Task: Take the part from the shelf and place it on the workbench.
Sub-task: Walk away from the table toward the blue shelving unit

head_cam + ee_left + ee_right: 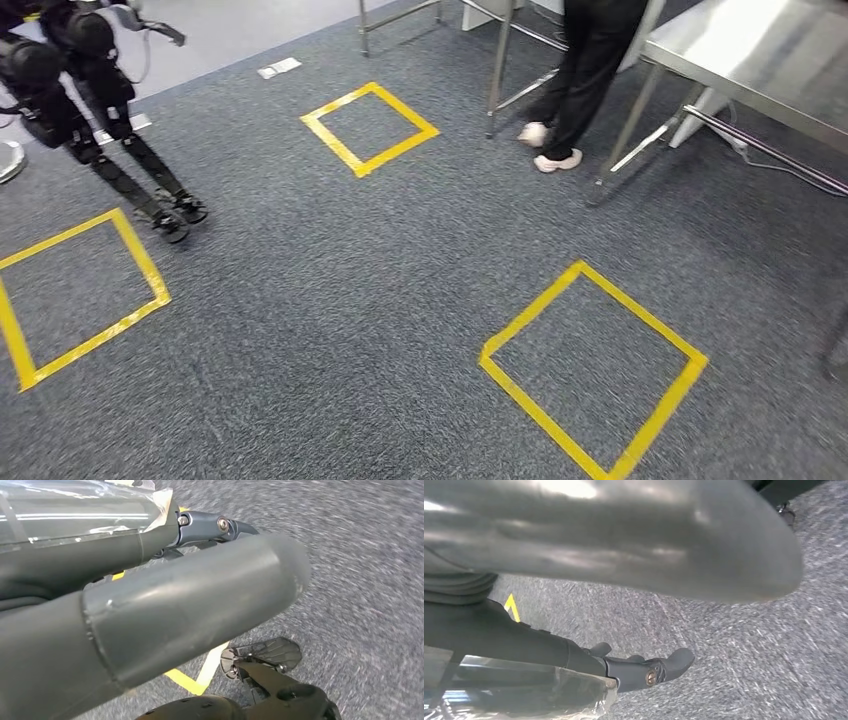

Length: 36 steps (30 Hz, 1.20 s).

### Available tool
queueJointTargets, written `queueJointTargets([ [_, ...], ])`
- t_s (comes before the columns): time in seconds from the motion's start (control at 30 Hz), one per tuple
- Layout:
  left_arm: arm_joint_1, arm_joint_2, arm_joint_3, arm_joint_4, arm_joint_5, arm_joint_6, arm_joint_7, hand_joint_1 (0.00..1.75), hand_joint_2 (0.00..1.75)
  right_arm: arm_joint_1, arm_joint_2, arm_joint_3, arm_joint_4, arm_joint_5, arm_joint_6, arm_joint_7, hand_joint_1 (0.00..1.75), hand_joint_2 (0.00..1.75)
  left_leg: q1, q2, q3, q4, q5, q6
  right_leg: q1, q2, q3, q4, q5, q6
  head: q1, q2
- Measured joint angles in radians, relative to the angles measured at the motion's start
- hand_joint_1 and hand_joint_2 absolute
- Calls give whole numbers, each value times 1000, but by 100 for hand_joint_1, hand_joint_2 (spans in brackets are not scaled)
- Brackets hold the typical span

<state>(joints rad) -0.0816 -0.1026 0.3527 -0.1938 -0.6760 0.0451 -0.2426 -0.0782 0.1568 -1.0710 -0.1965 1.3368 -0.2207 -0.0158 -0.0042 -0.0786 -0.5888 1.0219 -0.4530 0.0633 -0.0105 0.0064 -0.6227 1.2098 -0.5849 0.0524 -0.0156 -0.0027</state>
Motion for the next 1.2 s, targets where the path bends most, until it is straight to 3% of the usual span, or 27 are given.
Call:
queueJointTargets([
  [0.03, 0, 0, 0, 0, 0, 0, 0, 0, 0, 0, -1, 0, 0, 0, 0, 0, 0, 0, -1, -15, 1, 0, 0, -1, 0, 20, 25, -72, 36, 4, 1, 0],
  [0.1, 0, -1, 0, 0, 0, 0, 0, 0, 0, -1, -2, 1, 0, 1, 1, 0, 0, 0, -5, -40, 0, 2, -3, -6, 2, 52, 62, -176, 82, -5, 0, 0],
  [0.13, 1, -2, 0, 0, 0, 0, 0, 0, 0, -3, -3, 1, 0, 1, 1, 0, 0, 0, -5, -49, -2, 2, -4, -11, 4, 60, 69, -194, 89, -14, 0, 0],
  [0.2, 4, -1, 0, 0, 0, 0, 0, 0, 0, -6, -2, 2, 0, 2, 1, 1, 0, 0, -3, -59, -5, 3, -4, -21, 3, 43, 78, -200, 94, -30, -1, 0],
  [0.27, 7, 0, 0, 0, 0, 0, 0, 0, 0, -7, 0, 3, 0, 2, 1, 2, 0, 0, -3, -16, -18, 32, -23, -31, -4, 22, 88, -210, 98, -47, -2, 0],
  [0.33, 6, 0, 0, 0, -1, 0, 0, 0, 0, -4, 0, 4, 0, 3, 3, 2, 0, 0, 2, 45, -64, 129, -78, -44, -5, -5, 98, -216, 96, -62, -5, 0],
  [0.4, 5, -1, 0, 0, -2, 0, 0, 0, 0, -2, 0, 4, 0, 3, 6, 3, 0, 0, 14, 62, -128, 246, -127, -56, -3, -33, 101, -215, 91, -68, -6, 0],
  [0.43, 5, -2, 0, 0, -3, 0, 0, 0, 0, -2, -1, 4, 0, 3, 6, 3, 0, 0, 20, 66, -145, 272, -128, -62, -3, -46, 102, -215, 89, -68, -6, 0],
  [0.47, 7, -2, 0, 0, -3, 0, 1, 0, 0, -2, -1, 4, 0, 3, 7, 3, 0, 0, 27, 71, -142, 260, -111, -67, -3, -59, 104, -215, 86, -66, -6, 0],
  [0.5, 7, -1, 0, 0, -3, 0, 2, 0, 0, -2, 0, 5, 0, 3, 7, 4, 0, 0, 33, 81, -118, 212, -80, -72, -4, -71, 107, -215, 82, -63, -6, 0],
  [0.57, 6, -3, 0, 0, -4, 0, 5, 0, 0, -3, 0, 5, 0, 4, 11, 5, 0, 0, 38, 125, -46, 82, -24, -77, -1, -91, 115, -214, 72, -50, -7, 0],
  [0.63, 2, -6, 0, 0, -4, 1, 6, 0, 0, -4, -1, 5, 0, 4, 17, 6, 0, 0, 33, 147, -11, 19, -10, -68, 5, -109, 121, -214, 62, -35, -3, 0],
  [0.7, -1, -6, 0, 0, -5, 1, 8, 0, 0, -8, 0, 6, 0, 6, 21, 8, 0, 0, 21, 126, -10, 13, -13, -50, 8, -128, 131, -218, 57, -19, 1, 0],
  [0.73, 0, -5, 0, 0, -5, 1, 9, 0, 0, -10, 1, 7, 0, 7, 22, 9, 0, 0, 19, 114, -7, 8, -10, -41, 5, -127, 136, -215, 53, -13, 1, 0],
  [0.77, 1, -5, 0, 0, -5, 1, 11, 0, 0, -12, 2, 8, 0, 9, 23, 11, 0, 0, 18, 103, -3, 2, -7, -31, 2, -112, 133, -201, 43, -9, 1, 0],
  [0.8, 1, -4, 0, 0, -5, 1, 13, 0, 0, -13, 3, 9, 0, 11, 24, 12, 0, 0, 19, 92, 0, -4, -2, -23, -1, -86, 117, -164, 24, -9, 2, 0],
  [0.87, -1, -4, 0, 0, -5, 1, 15, 0, 0, -10, 5, 12, 0, 13, 25, 14, 0, 0, 19, 68, 1, -8, 1, -12, -5, -31, 49, -34, -32, -16, 4, 0],
  [0.93, -2, -5, 0, 0, -5, 1, 17, 0, 0, -6, 6, 14, 0, 16, 26, 16, 0, 0, 16, 38, 1, -8, 0, -9, -5, -13, -16, 75, -61, -14, 4, 0],
  [0.97, -1, -5, 0, 0, -5, 2, 18, 0, 0, -4, 5, 15, 0, 19, 27, 16, 0, 0, 15, 22, 3, -8, 0, -9, -5, -10, -26, 78, -51, -7, 4, 0],
  [1.03, 1, -6, 0, 0, -5, 4, 19, 0, 0, -3, 4, 19, 0, 23, 31, 16, 0, 0, 14, -9, 6, -7, -2, -11, -6, 6, 6, -24, 12, 10, 5, 0],
  [1.07, 1, -6, 0, 0, -5, 5, 20, 0, 0, -3, 3, 21, 0, 25, 34, 16, 0, 0, 13, -23, 7, -6, -3, -14, -8, 28, 32, -96, 46, 14, 5, 0],
  [1.13, 2, -6, 0, 0, -5, 7, 21, 0, 0, -5, 2, 24, 0, 28, 38, 16, 0, 0, 10, -46, 6, -3, -7, -22, -9, 58, 66, -187, 86, 4, 5, 0],
  [1.2, 7, -7, 0, 0, -5, 7, 22, 0, 0, -8, 2, 27, 0, 29, 42, 16, 0, 0, 10, -62, 3, -4, -8, -34, -6, 52, 76, -201, 93, -18, 4, 0],
])
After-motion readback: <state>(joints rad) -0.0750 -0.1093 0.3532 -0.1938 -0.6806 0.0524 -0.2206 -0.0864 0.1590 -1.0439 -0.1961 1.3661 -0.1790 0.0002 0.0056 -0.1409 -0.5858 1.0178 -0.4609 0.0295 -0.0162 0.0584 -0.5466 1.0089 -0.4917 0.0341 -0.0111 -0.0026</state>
